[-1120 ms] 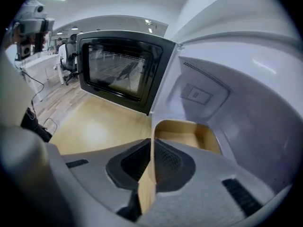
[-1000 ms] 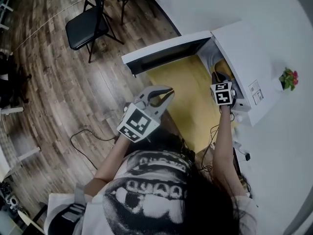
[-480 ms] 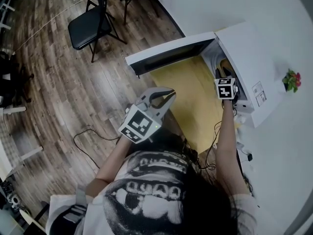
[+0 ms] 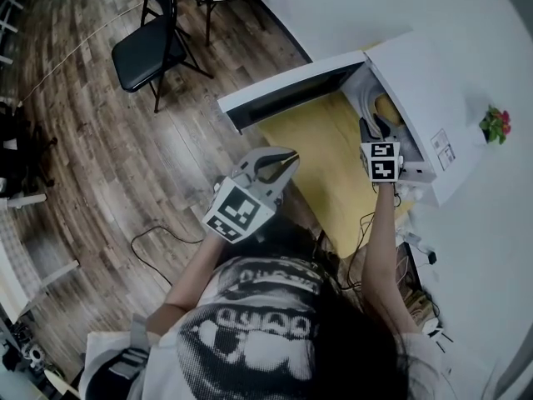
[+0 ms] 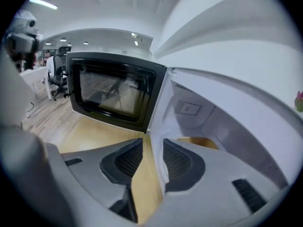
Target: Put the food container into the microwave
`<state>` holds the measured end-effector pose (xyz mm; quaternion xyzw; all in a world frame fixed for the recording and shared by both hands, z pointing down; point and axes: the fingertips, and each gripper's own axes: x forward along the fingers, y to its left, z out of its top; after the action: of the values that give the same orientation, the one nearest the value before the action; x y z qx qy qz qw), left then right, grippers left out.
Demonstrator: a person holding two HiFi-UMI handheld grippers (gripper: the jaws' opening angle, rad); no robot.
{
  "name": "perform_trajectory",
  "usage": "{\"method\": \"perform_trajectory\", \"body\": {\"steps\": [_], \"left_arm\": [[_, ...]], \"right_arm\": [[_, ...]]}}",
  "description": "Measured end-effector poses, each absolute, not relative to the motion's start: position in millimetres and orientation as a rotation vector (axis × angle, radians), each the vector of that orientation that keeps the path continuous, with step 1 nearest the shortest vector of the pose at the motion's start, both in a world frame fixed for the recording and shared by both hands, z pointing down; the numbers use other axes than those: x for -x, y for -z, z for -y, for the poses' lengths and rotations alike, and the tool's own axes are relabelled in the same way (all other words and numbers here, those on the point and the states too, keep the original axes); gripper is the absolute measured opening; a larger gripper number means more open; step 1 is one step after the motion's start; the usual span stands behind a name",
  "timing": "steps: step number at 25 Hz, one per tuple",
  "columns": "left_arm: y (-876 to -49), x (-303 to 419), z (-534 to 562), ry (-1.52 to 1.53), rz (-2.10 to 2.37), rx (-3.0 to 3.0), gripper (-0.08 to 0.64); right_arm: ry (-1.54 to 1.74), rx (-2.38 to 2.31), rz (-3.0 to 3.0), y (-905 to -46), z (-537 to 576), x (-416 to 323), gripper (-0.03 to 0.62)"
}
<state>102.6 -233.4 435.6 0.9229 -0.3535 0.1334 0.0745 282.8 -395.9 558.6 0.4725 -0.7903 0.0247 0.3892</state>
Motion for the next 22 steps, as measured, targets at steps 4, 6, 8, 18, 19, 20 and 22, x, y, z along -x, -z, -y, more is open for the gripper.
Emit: {"method": "perform_trajectory", "body": {"steps": [4, 6, 8, 18, 19, 20, 22], "left_arm": [[-437.7, -95.2, 226.4, -0.413, 1.023, -2.778, 0.012], [-438.0, -90.1, 222.4, -0.418, 1.006, -2.784, 0.012], [-438.2, -84.9, 218.5, -0.421, 0.988, -2.789, 0.012], [-438.5, -67.0, 191.3, -0.445, 0.876, -2.852, 0.012], [-439.6, -65.0, 187.0, -0.452, 0.861, -2.858, 0.012], [-440.8, -63.6, 183.0, -0.458, 0.847, -2.864, 0.012], [-443.8, -62.4, 175.0, -0.469, 0.817, -2.875, 0.012]], "right_arm": [[-0.085, -1.188, 2.075, -546.3, 364.8, -256.7, 0.137], [-0.099, -1.18, 2.107, -540.7, 346.2, -241.9, 0.135], [-0.117, -1.176, 2.133, -536.8, 325.9, -227.5, 0.13], [-0.24, -1.223, 2.215, -527.9, 240.1, -171.8, 0.117], [-0.244, -1.226, 2.221, -526.4, 231.2, -165.5, 0.115], [-0.248, -1.23, 2.228, -524.3, 222.7, -159.8, 0.114], [-0.255, -1.241, 2.242, -519.8, 206.1, -150.8, 0.107]]}}
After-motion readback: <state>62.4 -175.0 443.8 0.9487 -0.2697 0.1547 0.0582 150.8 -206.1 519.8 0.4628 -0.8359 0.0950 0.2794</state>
